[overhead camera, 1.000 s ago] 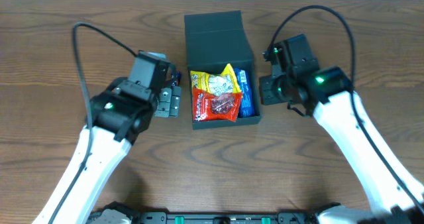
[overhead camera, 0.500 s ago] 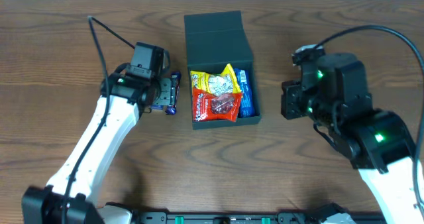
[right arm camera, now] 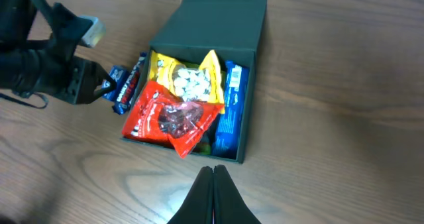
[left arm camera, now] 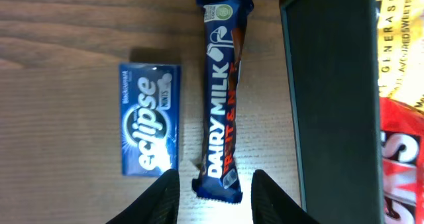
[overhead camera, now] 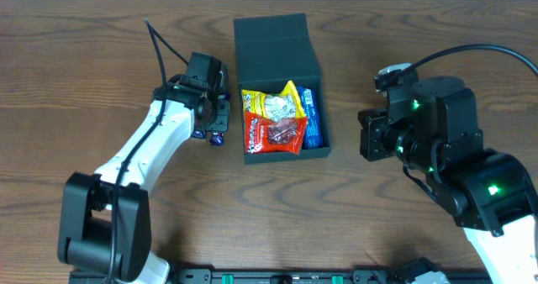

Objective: Pack container
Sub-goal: 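Reach left gripper to the blue Dairy Milk bar and grasp it, then lift the Dairy Milk bar and lower it into the box's right side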

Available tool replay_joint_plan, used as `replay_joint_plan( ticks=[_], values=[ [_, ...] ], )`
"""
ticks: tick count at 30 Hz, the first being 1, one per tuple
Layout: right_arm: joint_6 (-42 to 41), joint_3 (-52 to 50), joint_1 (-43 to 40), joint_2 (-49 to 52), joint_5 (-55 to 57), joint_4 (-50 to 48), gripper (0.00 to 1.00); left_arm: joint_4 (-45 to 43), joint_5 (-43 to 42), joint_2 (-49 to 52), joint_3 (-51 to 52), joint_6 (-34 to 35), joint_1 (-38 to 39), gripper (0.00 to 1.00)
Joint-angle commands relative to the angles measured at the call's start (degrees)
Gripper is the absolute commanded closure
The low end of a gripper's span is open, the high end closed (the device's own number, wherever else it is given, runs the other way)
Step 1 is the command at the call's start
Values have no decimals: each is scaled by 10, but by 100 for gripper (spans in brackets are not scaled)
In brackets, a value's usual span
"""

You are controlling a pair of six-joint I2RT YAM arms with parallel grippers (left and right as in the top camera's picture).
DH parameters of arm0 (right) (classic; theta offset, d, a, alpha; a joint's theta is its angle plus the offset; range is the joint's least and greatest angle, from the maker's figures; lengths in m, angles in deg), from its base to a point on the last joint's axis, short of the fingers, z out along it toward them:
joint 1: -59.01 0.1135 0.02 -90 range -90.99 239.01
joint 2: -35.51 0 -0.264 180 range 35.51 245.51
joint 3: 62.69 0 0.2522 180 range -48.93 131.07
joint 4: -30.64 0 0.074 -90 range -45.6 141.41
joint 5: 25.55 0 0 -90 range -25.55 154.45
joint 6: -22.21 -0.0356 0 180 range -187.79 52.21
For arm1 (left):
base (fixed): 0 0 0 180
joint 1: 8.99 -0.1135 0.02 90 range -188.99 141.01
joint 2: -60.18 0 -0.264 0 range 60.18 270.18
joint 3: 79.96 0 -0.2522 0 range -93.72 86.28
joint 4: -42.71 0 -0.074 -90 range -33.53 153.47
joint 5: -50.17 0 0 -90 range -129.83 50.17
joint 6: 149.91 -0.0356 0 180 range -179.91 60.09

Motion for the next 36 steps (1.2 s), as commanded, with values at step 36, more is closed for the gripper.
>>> replay_joint_plan(
  ticks=[36],
  values=[
    [9, 0, -6, -6, -6, -1, 98, -89, -11, 143, 4, 2, -1, 72]
  ],
)
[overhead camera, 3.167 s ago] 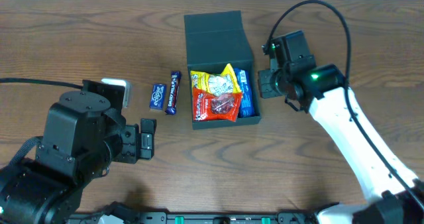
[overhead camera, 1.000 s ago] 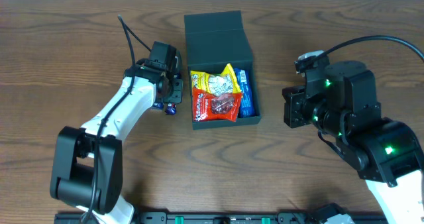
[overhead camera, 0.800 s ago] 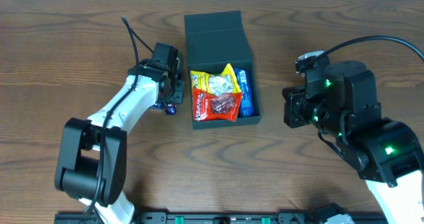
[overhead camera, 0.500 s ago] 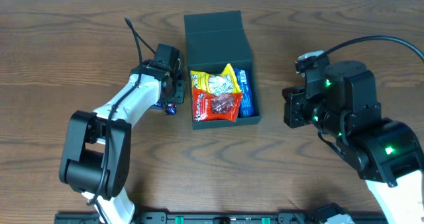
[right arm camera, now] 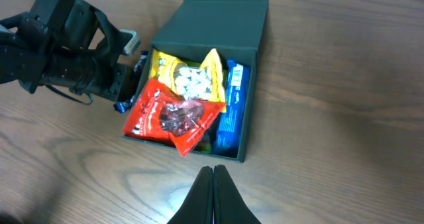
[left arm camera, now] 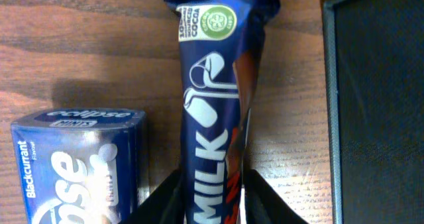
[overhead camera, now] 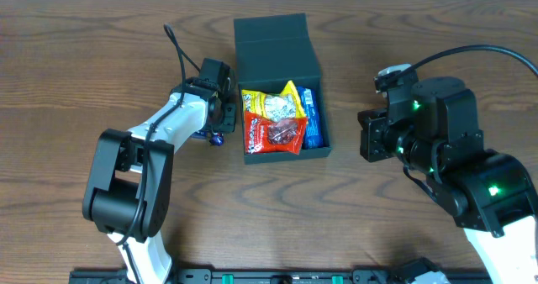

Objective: Pack container
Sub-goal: 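Lift the Dairy Milk bar and lower it into the box's right side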

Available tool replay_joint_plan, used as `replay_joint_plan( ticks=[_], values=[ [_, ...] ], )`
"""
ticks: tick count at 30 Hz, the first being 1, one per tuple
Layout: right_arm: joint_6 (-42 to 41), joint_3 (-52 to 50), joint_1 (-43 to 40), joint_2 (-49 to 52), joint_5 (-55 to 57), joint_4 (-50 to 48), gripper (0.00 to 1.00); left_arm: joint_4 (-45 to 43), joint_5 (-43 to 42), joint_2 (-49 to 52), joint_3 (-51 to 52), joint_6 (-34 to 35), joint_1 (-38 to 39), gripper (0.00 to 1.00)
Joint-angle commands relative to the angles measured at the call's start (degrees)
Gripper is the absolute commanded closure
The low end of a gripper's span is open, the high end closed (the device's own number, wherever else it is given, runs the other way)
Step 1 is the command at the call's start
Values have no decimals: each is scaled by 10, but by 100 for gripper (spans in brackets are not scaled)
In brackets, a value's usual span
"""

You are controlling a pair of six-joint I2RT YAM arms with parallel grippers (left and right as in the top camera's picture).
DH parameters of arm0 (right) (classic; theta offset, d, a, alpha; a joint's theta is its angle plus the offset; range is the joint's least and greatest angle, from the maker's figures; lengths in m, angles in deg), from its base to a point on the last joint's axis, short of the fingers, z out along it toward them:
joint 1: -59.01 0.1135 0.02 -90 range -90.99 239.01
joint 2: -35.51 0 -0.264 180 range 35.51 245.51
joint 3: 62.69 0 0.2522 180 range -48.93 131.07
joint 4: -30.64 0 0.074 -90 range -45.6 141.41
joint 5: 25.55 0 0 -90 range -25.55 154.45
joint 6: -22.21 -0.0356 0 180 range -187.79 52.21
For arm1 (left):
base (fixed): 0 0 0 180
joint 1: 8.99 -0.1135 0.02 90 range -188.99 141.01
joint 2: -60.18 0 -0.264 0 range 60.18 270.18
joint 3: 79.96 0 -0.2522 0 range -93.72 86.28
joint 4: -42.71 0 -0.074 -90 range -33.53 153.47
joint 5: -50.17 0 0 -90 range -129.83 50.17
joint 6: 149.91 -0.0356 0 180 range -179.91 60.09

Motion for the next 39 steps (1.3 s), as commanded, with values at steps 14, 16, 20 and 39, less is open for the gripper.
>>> replay_joint_plan(
  ticks=[14, 16, 20, 39],
  values=[
    [9, 0, -6, -7, -3, -8, 98, 38, -2, 20, -20, 30, -1, 94],
    [9, 0, -6, -12, -3, -10, 99, 74, 4, 7, -47, 30, -1, 94],
    [12, 0, -6, -31, -3, -10, 98, 146, 31, -27, -107, 31, -1, 94],
    [13, 0, -6, -167, -33, 24, 98, 158, 39, -153, -168, 263, 202, 94]
  ],
)
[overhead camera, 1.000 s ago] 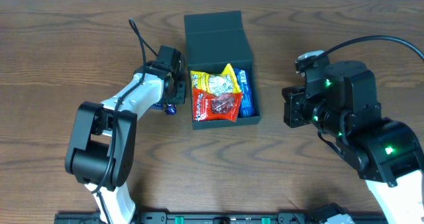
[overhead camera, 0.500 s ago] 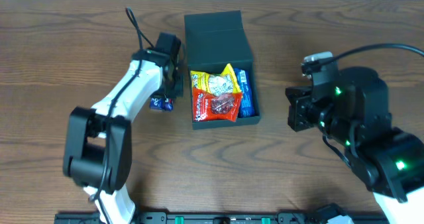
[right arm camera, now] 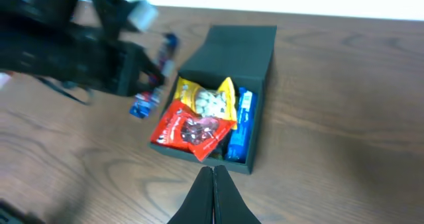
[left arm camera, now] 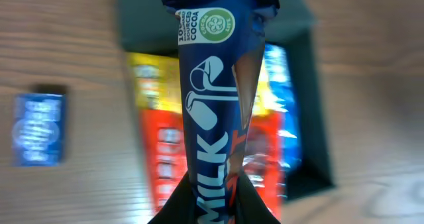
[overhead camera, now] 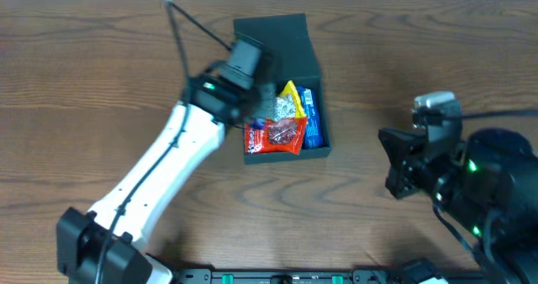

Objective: Pack container
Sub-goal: 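Lift the Dairy Milk bar and lower it into the box's right side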

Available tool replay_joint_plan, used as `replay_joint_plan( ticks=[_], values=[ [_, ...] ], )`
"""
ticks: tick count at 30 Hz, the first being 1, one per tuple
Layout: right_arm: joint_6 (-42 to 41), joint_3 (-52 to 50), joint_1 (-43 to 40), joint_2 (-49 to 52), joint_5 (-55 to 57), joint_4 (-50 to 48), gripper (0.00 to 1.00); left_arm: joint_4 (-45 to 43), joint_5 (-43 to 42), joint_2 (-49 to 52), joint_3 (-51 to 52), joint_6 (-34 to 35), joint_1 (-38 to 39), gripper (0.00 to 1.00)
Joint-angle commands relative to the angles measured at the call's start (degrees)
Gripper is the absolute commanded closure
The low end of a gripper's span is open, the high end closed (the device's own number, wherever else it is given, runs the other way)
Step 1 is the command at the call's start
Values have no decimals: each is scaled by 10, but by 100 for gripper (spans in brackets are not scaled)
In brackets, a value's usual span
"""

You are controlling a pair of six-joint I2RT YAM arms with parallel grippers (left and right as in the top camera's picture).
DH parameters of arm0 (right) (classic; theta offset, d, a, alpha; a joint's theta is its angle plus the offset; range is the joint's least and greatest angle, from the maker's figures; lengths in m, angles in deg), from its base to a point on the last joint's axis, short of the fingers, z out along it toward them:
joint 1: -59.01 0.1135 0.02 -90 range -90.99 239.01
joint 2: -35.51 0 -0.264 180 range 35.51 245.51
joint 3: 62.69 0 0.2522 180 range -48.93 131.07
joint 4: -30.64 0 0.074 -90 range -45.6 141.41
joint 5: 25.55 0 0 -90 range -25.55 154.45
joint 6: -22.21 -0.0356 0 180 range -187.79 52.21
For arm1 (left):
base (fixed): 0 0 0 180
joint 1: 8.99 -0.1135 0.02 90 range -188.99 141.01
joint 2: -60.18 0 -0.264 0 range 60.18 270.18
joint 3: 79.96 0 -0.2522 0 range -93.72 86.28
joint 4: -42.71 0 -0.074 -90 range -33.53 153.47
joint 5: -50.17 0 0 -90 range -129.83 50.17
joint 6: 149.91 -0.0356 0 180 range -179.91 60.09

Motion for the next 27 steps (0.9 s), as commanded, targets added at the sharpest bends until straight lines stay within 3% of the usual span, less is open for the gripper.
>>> replay_joint_plan(
  ticks=[1, 4, 11, 27],
  values=[
    [9, 0, -6, -29, -17, 5, 99, -23, 19, 21, -3, 73, 37, 94],
    [9, 0, -6, -48, -18, 9, 98, -53, 19, 40, -3, 90, 65, 94],
    [9, 0, -6, -56, -18, 23, 98, -97, 30, 118, -3, 211, 114, 94],
    [22, 0, -6, -56, -18, 31, 99, -172, 43, 195, -3, 265, 132, 94]
  ],
)
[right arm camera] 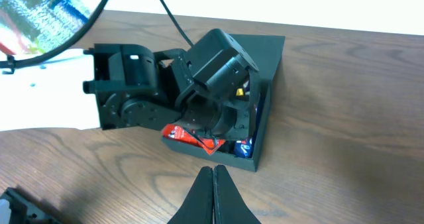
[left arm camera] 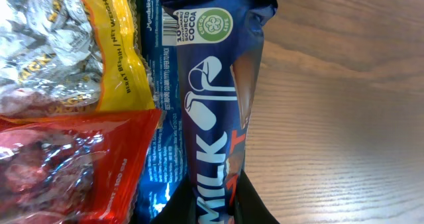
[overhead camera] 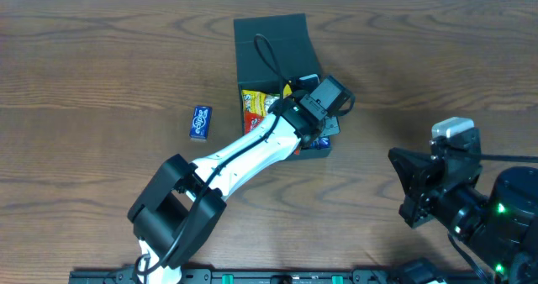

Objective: Pack container
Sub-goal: 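Lift the Dairy Milk bar and lower it into the box's right side, then release the bar and move left gripper to the Eclipse mints tin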

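My left gripper (left arm camera: pixel 212 205) is shut on a dark blue Dairy Milk bar (left arm camera: pixel 215 98), held low over the right side of the open dark box (overhead camera: pixel 271 34). Inside the box lie a yellow sweets bag (left arm camera: pixel 99 45), a red bag (left arm camera: pixel 66 164) and a blue packet (left arm camera: pixel 162 151), with the bar just right of the packet. In the overhead view the left gripper (overhead camera: pixel 319 106) covers the box's right part. A blue Eclipse mints tin (overhead camera: pixel 199 122) lies on the table left of the box. My right gripper (right arm camera: pixel 213 191) is shut on nothing, in front of the box (right arm camera: pixel 264 61).
The box lid stands open at the far side. The left arm (overhead camera: pixel 244 154) stretches diagonally from the near left across to the box. The right arm (overhead camera: pixel 454 196) sits at the near right corner. Bare wood tabletop (overhead camera: pixel 101 65) surrounds the box.
The left gripper with the bar has gone from high above the box's middle to low over its right side, beside the blue packet. The right arm has drawn back slightly.
The left gripper first stood open astride the bar's end on the table, between the Eclipse tin and the box. Then it was shut on the bar. Later it held the bar above the box, and now low at the box's right side. The tin stays on the table.
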Available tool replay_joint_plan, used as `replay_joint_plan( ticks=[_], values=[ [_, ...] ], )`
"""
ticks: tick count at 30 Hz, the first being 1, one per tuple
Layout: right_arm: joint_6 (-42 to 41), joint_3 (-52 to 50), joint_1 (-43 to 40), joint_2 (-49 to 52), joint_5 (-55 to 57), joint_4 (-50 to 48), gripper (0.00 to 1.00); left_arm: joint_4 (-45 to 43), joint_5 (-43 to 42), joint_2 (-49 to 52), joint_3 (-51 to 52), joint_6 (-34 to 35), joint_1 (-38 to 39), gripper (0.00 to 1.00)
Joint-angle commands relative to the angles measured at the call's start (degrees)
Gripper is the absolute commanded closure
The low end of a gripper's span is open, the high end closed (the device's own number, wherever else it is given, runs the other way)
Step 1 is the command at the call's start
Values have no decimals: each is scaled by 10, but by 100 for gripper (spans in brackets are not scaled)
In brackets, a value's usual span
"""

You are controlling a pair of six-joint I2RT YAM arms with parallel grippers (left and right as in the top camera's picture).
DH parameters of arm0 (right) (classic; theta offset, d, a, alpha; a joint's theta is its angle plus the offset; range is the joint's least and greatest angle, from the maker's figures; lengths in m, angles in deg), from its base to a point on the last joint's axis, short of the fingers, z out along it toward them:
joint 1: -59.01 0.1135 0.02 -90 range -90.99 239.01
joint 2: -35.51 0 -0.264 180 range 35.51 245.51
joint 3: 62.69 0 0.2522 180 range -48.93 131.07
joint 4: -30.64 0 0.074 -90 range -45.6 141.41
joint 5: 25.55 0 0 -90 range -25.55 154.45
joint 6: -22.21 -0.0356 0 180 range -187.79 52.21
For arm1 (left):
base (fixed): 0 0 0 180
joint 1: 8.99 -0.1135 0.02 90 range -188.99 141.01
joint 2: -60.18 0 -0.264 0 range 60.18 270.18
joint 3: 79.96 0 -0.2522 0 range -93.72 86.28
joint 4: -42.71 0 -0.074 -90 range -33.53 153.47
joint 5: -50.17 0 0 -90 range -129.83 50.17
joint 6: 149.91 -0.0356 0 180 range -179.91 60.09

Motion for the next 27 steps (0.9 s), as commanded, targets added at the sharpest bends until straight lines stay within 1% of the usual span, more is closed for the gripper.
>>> replay_joint_plan(
  ticks=[1, 5, 9, 10, 11, 12, 13, 16, 19, 23, 27],
  values=[
    [11, 0, -6, -1, -2, 2, 98, -2, 18, 13, -3, 14, 0, 94],
    [11, 0, -6, -1, -2, 3, 99, -4, 54, 13, -3, 13, 0, 94],
    [11, 0, -6, -1, -2, 4, 98, -8, 57, 13, -3, 4, 0, 93],
    [11, 0, -6, -1, -2, 4, 99, -8, 56, 13, -3, 4, 0, 86],
    [11, 0, -6, -1, -2, 4, 98, -8, 49, 13, -3, 4, 0, 43],
    [11, 0, -6, -1, -2, 5, 99, -8, 40, 13, -3, 1, 0, 16],
    [11, 0, -6, -1, -2, 4, 99, -8, 33, 13, -3, -10, 0, 4],
    [11, 0, -6, -1, -2, 4, 98, -8, 12, 10, -4, -61, 0, 5],
    [11, 0, -6, -1, -2, 5, 98, 9, 16, -16, -5, -105, -3, 5],
    [11, 0, -6, -1, -2, 5, 99, 69, 81, -89, -5, -116, -29, 5],
    [11, 0, -6, -1, -2, 5, 98, 127, 139, -211, -5, -186, -77, 5]
  ],
)
